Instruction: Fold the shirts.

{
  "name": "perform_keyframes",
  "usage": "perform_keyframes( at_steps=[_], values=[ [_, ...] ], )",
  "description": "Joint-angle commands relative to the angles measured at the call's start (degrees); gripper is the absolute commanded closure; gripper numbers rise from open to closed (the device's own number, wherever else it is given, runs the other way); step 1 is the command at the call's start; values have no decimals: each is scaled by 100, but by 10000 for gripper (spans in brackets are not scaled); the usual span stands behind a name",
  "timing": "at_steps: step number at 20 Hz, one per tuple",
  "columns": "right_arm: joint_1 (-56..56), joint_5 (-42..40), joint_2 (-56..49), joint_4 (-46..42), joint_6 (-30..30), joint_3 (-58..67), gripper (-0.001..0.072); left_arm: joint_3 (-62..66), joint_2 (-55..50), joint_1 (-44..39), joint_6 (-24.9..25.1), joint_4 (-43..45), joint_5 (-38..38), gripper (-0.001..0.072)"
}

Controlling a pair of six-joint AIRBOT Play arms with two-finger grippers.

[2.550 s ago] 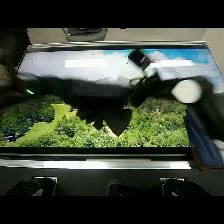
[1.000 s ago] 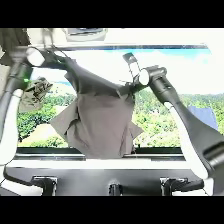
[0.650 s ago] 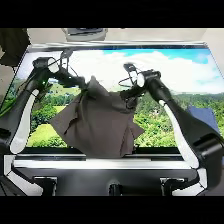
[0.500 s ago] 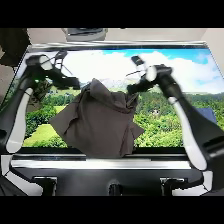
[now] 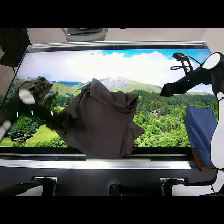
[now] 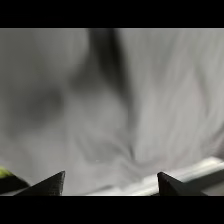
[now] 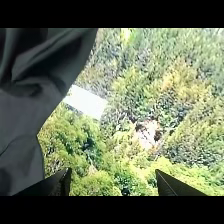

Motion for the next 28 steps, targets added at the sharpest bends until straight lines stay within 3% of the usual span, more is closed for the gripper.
perform_keyframes(
  at_steps=[1, 7, 12, 13, 16, 17, 18, 19, 20, 24, 27, 28],
  values=[
    [-155, 247, -87, 57, -293, -4, 106, -2470, 1255, -155, -87, -968, 1058, 9],
    [-155, 404, -323, 52, -426, -4, 100, -3403, 1471, -1250, -807, -1099, 1891, 9],
    [-155, 409, -323, 55, -437, -4, 102, -3403, 1143, -1982, -960, -2013, 3274, 18],
    [-155, 424, -323, 55, -435, -4, 103, -3403, 1021, -2114, -962, -2179, 3451, 87],
    [-155, 466, -323, 55, -435, -4, 103, -3403, 638, -2599, -1021, -2577, 3974, 173],
    [-155, 474, -323, 55, -435, -4, 104, -3403, 568, -2741, -1143, -2575, 4192, 398],
    [-153, 509, -323, 55, -435, -4, 106, -3403, 564, -2830, -1156, -2575, 4428, 526],
    [-153, 538, -323, 55, -435, -4, 106, -3399, 595, -2841, -1150, -2573, 4538, 625],
    [-153, 555, -323, 55, -435, -4, 107, -3399, 662, -2813, -1134, -2505, 4566, 674],
    [-153, 483, -411, 107, -435, -7, 106, -3399, 1346, -2079, -1132, -1419, 3954, 675],
    [-153, 457, -584, 586, -472, -177, 105, -3204, 1952, -560, -1049, -92, 2907, 675],
    [-111, 404, -595, 769, -564, -345, 103, -3021, 1993, 48, -750, 260, 2625, 675]
  ],
)
